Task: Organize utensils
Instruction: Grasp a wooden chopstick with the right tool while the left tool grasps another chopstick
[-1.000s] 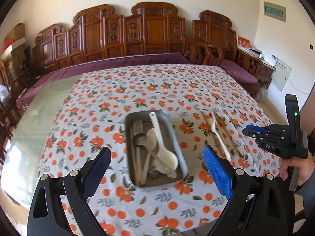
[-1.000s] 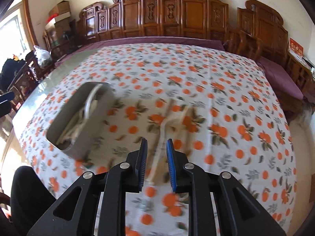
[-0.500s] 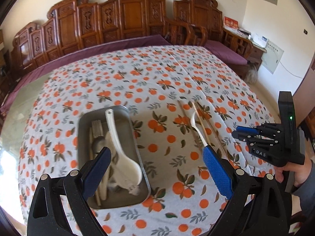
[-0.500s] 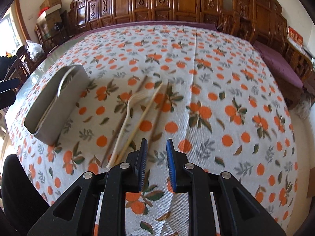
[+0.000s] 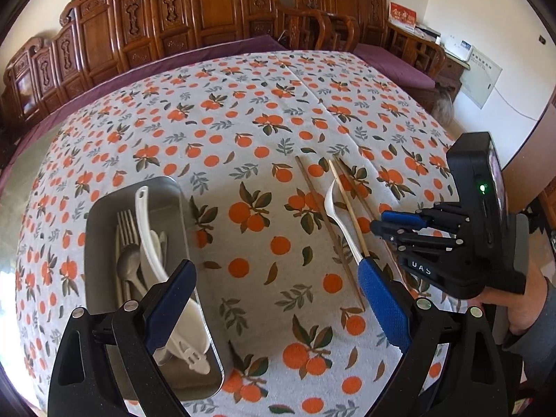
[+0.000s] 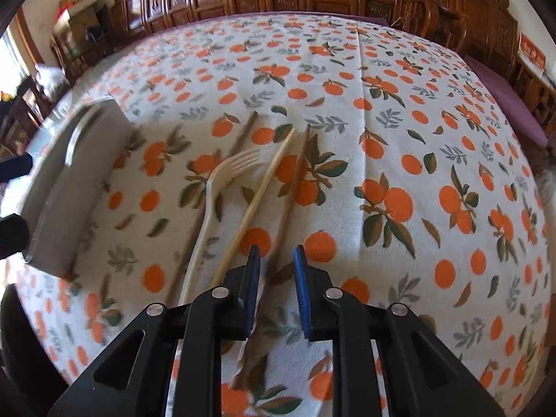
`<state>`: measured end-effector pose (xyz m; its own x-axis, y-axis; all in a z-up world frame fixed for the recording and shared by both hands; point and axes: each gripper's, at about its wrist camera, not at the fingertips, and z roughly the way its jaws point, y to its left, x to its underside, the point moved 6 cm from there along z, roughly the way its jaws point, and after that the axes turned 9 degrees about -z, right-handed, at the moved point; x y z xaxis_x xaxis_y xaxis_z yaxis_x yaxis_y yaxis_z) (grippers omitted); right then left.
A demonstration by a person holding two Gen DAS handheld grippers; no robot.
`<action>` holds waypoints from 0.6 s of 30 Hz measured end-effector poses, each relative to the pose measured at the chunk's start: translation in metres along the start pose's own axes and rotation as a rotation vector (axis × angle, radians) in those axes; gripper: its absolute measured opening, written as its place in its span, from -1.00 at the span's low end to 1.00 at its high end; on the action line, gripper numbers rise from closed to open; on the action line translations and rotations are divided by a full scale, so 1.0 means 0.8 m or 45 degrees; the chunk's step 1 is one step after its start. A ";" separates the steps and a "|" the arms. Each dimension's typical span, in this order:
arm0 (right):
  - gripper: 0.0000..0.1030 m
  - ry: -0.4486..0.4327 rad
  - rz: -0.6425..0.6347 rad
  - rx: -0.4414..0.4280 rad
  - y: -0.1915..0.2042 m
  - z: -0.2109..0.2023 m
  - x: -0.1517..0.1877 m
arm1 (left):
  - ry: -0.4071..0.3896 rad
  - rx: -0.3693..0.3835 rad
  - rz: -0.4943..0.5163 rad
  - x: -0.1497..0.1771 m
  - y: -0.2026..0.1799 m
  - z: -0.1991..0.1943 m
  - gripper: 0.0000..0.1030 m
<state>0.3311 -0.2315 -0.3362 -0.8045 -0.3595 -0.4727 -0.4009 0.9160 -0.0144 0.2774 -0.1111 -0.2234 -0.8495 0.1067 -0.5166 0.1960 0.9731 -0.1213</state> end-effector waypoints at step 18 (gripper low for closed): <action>-0.88 -0.061 0.144 -0.041 -0.035 -0.045 0.046 | 0.158 -0.002 0.033 0.007 -0.044 0.094 0.14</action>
<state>0.2968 -0.2773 -0.3215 -0.8239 -0.2444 -0.5113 -0.3229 0.9439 0.0692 0.3027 -0.1600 -0.2857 -0.8984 0.1561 -0.4105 0.2179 0.9700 -0.1078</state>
